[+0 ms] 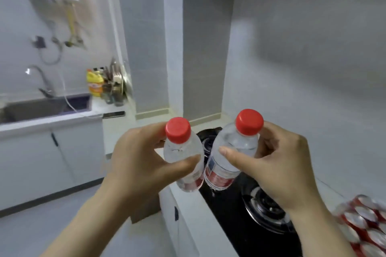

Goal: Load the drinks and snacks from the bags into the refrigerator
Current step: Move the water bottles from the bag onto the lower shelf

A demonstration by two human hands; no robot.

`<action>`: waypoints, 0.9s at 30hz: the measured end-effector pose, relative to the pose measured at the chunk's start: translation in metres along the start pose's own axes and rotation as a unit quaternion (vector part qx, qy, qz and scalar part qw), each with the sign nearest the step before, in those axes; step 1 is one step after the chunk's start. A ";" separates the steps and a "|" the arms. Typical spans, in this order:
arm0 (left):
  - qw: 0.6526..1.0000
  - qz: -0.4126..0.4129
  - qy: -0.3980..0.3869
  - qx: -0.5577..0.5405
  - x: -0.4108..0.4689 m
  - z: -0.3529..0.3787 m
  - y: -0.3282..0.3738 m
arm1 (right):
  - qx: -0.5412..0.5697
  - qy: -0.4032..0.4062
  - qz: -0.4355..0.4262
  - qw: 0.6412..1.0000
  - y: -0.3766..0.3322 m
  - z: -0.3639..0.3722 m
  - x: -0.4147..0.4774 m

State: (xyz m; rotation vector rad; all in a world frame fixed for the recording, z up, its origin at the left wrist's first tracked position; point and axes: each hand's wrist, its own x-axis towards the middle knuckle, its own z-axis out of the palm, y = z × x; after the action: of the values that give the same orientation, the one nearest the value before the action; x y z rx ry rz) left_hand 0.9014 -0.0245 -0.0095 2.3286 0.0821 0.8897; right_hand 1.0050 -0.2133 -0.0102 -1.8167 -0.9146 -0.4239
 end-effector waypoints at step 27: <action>0.838 -0.302 0.304 0.337 -0.226 -0.314 -0.080 | 0.332 -0.322 -0.314 0.829 -0.269 0.373 -0.005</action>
State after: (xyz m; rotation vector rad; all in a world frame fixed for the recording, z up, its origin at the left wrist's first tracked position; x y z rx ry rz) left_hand 0.5459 0.1485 -0.0083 2.2311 1.5249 1.3489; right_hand 0.7550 0.1732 -0.0019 -0.9565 -1.8748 0.1546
